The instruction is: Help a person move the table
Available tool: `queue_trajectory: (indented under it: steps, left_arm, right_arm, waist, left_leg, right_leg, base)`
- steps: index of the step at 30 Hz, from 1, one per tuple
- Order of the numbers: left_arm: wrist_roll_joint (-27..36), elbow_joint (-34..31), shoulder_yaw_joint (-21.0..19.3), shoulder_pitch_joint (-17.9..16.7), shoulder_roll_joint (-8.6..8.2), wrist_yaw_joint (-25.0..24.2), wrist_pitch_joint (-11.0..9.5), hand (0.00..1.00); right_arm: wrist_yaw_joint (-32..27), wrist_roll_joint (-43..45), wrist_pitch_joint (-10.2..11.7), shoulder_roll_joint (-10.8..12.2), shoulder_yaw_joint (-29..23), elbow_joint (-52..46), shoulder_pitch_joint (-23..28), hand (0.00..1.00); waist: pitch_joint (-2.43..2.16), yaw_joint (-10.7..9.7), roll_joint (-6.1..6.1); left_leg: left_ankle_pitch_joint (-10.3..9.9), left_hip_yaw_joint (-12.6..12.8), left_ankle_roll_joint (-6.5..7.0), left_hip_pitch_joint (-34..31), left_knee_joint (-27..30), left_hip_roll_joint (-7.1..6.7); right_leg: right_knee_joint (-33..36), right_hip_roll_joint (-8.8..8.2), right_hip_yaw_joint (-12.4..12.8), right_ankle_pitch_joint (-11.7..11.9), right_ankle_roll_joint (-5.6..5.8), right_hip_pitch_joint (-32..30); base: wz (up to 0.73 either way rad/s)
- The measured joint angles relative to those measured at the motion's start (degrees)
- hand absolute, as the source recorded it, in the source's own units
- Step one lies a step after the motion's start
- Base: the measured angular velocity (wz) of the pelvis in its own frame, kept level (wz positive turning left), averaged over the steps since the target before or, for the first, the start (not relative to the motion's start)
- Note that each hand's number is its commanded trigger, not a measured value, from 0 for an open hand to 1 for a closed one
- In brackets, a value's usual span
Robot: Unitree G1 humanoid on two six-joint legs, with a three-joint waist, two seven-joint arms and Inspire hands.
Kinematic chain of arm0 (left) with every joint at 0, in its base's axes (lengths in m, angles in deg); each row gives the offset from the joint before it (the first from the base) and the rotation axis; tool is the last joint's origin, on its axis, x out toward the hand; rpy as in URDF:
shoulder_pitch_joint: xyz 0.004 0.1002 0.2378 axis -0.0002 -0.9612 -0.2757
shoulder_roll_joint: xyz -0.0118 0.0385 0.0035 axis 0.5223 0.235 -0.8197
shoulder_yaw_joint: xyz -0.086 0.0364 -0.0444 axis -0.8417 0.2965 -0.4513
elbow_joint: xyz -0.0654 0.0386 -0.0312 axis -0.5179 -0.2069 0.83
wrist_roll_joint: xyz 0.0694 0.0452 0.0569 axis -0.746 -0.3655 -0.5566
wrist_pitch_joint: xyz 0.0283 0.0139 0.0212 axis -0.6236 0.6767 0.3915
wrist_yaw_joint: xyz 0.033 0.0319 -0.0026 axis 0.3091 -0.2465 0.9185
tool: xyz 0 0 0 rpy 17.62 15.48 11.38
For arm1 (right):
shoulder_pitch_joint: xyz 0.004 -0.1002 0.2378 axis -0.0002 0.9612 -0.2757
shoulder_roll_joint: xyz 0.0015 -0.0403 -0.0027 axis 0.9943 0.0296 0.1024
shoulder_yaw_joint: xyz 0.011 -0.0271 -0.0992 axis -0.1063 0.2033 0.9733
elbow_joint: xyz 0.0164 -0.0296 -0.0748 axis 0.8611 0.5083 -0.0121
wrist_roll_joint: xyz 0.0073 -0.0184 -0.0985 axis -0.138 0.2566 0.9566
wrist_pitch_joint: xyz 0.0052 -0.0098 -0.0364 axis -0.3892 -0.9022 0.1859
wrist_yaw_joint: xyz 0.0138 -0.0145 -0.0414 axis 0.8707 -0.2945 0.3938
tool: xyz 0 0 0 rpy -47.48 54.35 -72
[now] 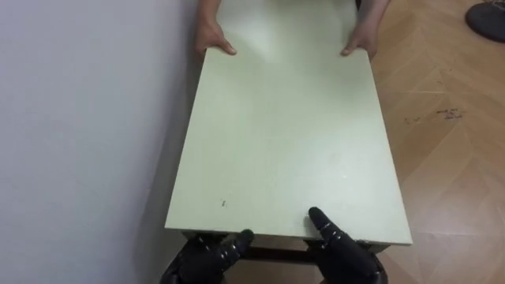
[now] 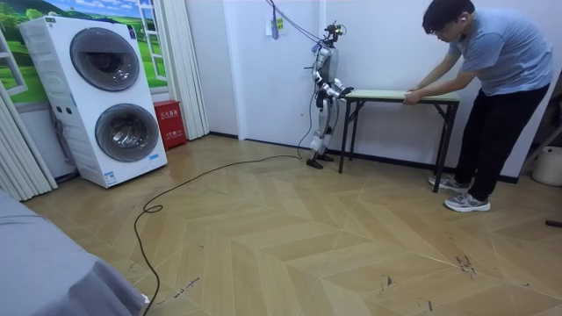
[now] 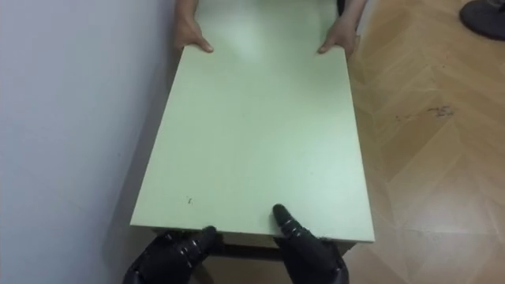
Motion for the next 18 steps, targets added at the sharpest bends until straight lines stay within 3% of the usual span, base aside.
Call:
queue_trajectory:
  steps: [3, 9, 11, 18]
  left_arm:
    - [-1.1, 2.3, 0.2, -0.4, -0.12, 0.0, -0.2, 0.0]
    - [-1.1, 4.2, 0.2, -0.9, 0.4, 0.0, -1.3, 0.0]
    - [-2.6, 6.5, 0.2, -0.5, 0.52, -0.1, -1.5, 0.0]
    - [-4.4, 13.4, 0.3, -0.1, 0.61, -0.3, -2.2, 0.0]
  right_arm:
    - [1.4, 0.1, -0.1, -0.2, -0.1, 1.7, 0.0, 0.0]
    - [6.0, 0.3, -0.1, -0.3, -0.2, 3.9, 0.2, 0.0]
    - [6.6, 0.6, -0.1, -0.4, -0.4, 5.6, 0.2, 0.0]
    - [6.7, 3.5, 0.0, -0.5, -1.4, 11.2, -0.1, 0.0]
  waist:
    - [0.07, -0.1, -0.22]
    - [-0.6, -0.2, -2.38]
    - [-0.87, -0.3, -2.4]
    - [-0.56, -0.9, -1.29]
  left_leg:
    - [0.0, -0.1, -0.04, 0.7, -0.1, 0.0]
    - [-0.1, -0.1, -0.19, 0.8, 0.2, -0.06]
    - [-0.1, -0.1, -0.22, 0.8, 0.5, -0.05]
    - [-0.1, -0.1, -0.25, 1.2, 0.8, -0.05]
  right_leg:
    - [0.0, 0.01, -0.3, -0.1, 0.04, 0.8]
    - [-1.2, 0.09, -0.2, -0.1, -0.01, 1.9]
    - [-1.2, 0.12, -0.1, -0.1, -0.1, 2.0]
    - [-1.2, 0.19, 0.1, 0.0, -0.16, 2.7]
  base:
    - [0.01]
    - [-0.01]
    - [0.0]
    - [0.0]
